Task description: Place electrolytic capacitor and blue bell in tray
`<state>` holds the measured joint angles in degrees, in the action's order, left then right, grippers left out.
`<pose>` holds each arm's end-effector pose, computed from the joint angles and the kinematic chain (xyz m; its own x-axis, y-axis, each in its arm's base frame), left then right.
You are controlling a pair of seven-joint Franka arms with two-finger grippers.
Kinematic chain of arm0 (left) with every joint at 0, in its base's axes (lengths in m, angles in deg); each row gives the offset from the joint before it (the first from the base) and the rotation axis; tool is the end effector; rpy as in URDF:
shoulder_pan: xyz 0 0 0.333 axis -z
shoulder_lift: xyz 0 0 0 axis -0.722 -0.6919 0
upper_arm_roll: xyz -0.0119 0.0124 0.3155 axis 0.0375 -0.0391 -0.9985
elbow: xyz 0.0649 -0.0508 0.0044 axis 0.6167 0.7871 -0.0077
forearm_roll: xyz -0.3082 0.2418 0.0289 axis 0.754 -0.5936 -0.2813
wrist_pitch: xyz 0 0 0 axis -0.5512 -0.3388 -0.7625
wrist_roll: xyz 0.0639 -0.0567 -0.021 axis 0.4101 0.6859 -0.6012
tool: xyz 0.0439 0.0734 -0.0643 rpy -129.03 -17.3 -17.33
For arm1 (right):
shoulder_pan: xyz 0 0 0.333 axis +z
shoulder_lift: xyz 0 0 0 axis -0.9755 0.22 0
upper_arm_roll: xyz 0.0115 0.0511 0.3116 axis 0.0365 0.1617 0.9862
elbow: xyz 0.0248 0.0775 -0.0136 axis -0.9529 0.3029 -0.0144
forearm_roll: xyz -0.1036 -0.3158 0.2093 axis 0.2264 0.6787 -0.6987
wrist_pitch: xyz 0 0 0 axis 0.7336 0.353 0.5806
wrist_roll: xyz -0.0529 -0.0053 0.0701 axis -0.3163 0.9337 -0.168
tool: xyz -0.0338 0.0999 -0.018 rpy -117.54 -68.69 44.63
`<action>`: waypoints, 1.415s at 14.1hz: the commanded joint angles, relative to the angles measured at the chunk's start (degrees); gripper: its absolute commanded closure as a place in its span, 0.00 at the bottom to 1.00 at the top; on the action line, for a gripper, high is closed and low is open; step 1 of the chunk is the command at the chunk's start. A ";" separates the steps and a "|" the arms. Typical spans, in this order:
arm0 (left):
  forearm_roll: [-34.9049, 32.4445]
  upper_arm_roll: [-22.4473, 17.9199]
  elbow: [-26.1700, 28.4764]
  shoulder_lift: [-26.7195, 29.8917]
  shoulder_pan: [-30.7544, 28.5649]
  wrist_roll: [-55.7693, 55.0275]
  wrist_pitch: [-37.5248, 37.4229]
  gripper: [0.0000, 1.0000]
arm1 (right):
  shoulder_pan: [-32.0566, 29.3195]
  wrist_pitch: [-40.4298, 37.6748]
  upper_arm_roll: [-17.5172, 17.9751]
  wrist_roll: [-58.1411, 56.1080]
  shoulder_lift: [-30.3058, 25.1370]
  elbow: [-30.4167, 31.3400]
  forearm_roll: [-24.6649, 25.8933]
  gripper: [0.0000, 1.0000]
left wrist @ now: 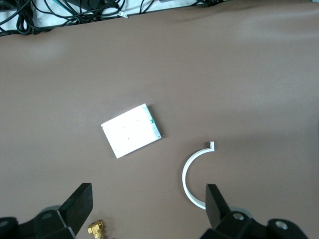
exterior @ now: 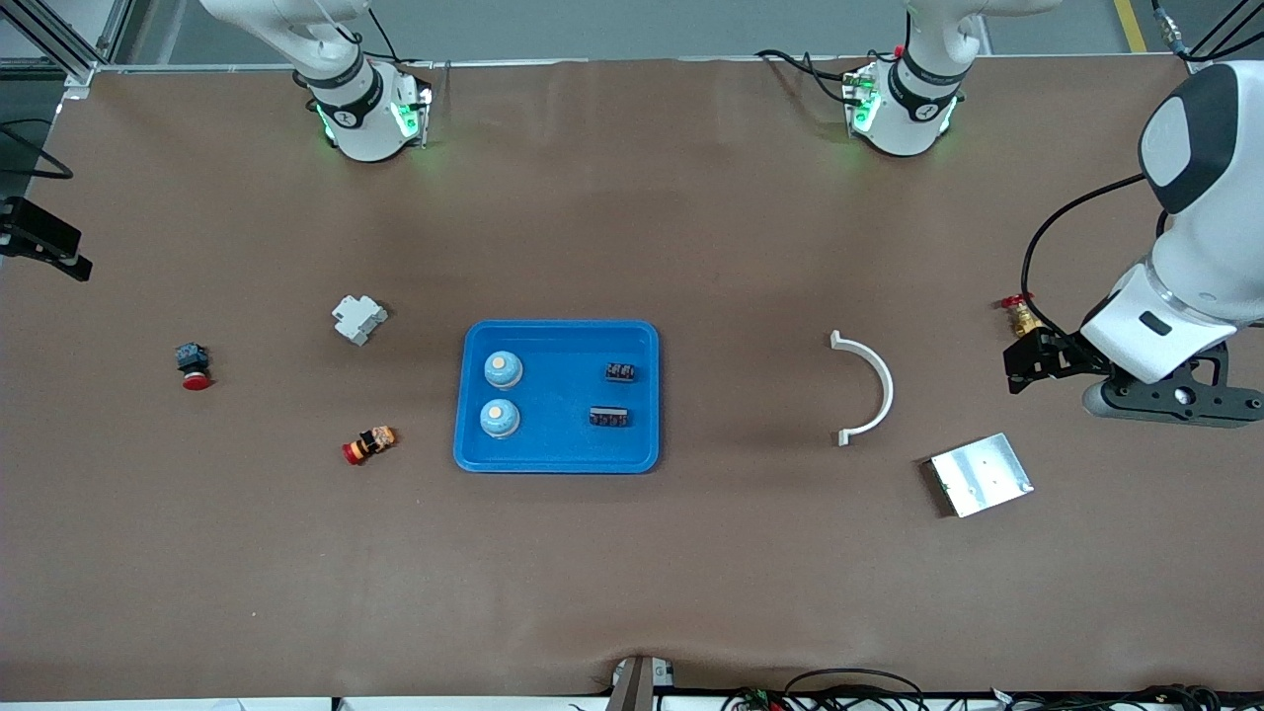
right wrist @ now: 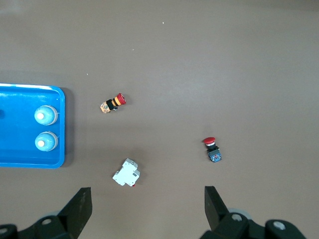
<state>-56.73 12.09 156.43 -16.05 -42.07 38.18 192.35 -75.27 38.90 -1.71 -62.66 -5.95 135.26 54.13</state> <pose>0.6395 -0.0813 0.5514 0.9817 -0.1349 0.1342 -0.1300 -0.9905 -0.0450 0.5652 -0.0457 0.6646 0.9981 0.0485 0.0391 0.0473 -0.9984 0.0306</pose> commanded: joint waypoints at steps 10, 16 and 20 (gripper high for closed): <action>0.57 -0.24 0.82 1.17 0.69 -0.25 -0.61 0.00 | 0.62 -2.16 -2.00 -3.56 -1.74 -0.19 -0.07 0.00; 0.84 0.90 0.90 1.34 0.78 -0.34 -0.61 0.00 | 0.44 -2.08 -2.00 -4.01 -2.80 0.87 -0.15 0.00; 0.58 0.90 0.82 1.17 0.78 -0.25 -0.53 0.00 | 0.44 -1.99 -2.00 -3.93 -2.98 1.22 -0.15 0.00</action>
